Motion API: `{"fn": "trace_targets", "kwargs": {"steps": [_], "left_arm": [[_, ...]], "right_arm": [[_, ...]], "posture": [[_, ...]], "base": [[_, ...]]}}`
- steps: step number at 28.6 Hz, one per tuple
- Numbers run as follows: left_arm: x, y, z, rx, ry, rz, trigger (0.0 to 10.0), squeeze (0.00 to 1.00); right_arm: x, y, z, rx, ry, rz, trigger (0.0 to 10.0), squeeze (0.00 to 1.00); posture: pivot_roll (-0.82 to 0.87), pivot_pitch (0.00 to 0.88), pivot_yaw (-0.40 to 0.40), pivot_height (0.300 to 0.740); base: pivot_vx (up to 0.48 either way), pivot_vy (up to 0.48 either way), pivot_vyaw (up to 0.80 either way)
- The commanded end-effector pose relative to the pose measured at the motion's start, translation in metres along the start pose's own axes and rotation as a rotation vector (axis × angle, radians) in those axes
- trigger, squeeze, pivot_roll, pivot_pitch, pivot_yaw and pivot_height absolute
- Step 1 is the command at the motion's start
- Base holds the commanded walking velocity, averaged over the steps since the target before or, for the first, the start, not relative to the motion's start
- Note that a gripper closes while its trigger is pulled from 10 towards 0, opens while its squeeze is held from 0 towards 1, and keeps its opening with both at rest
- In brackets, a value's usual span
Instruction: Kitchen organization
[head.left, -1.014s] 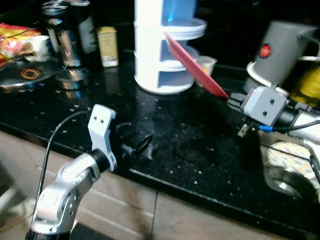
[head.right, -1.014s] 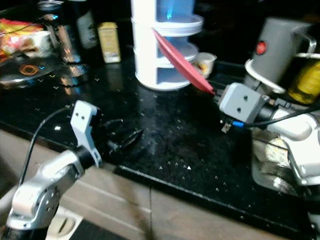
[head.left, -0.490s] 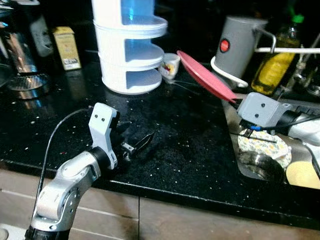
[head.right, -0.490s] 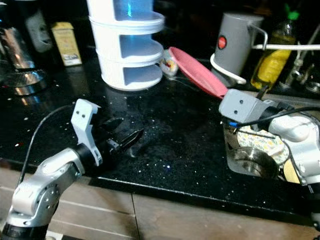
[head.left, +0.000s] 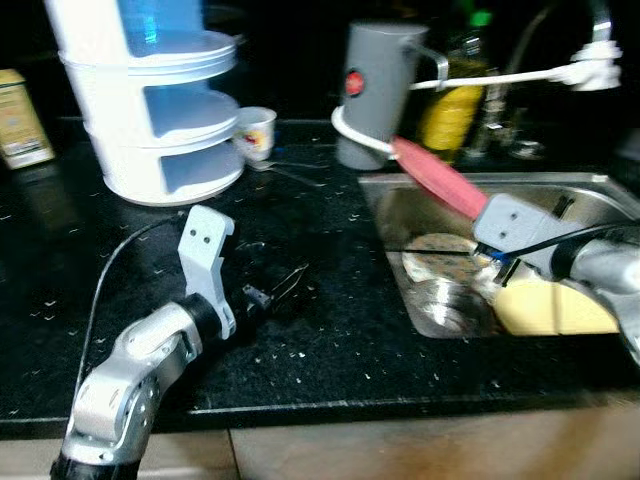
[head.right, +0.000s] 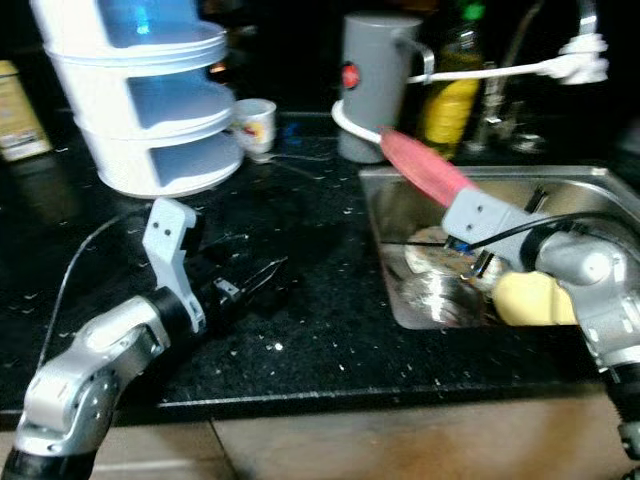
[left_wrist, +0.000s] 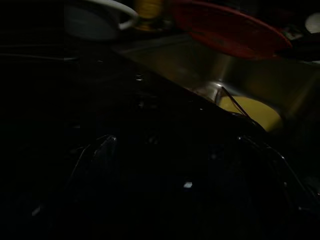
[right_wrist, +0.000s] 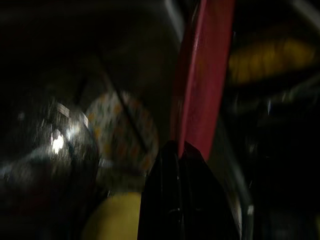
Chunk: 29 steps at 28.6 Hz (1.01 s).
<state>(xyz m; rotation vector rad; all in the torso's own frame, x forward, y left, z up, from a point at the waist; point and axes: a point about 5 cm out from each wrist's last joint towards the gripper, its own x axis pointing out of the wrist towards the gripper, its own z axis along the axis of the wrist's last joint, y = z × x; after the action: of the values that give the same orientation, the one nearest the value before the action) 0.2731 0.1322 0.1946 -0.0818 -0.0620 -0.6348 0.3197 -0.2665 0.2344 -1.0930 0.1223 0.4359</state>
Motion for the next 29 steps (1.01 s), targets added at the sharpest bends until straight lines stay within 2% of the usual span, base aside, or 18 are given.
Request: {"fn": "trace_targets", "kwargs": {"steps": [1,11,14,18,22,29], "left_arm": [[0.000,-0.002,0.001,0.013,-0.003,-0.004,10.0,0.00],[0.001,0.002,0.006,0.061,-0.036,0.045,10.0,0.00],[0.002,0.004,0.008,0.073,-0.052,0.058,10.0,0.00],[0.003,0.001,0.011,0.083,-0.069,0.050,10.0,0.00],[0.004,-0.002,0.016,0.082,-0.097,0.039,10.0,0.00],[0.000,-0.004,0.019,0.088,-0.112,0.048,10.0,0.00]], "right_arm": [[0.000,0.003,-0.005,-0.004,0.039,0.019,10.0,0.00],[0.014,0.015,-0.001,0.017,0.076,0.036,10.0,0.00],[0.035,0.032,0.013,0.082,0.080,0.021,10.0,0.00],[0.057,0.047,0.027,0.075,0.103,0.019,10.0,0.00],[0.072,0.046,0.039,-0.001,0.121,-0.008,10.0,0.00],[0.087,0.033,0.060,-0.046,0.106,-0.032,10.0,0.00]], "posture": [[0.07,0.000,-0.040,0.740],[0.06,0.000,-0.040,0.740],[0.06,0.000,-0.040,0.740],[0.07,0.000,-0.043,0.740],[0.08,0.000,-0.049,0.740],[0.09,0.013,-0.066,0.740]], "base": [[0.000,0.000,-0.71],[0.000,0.000,-0.71],[0.000,0.000,0.00],[0.000,0.000,0.00],[0.000,0.000,0.00],[0.000,0.000,0.00]]}}
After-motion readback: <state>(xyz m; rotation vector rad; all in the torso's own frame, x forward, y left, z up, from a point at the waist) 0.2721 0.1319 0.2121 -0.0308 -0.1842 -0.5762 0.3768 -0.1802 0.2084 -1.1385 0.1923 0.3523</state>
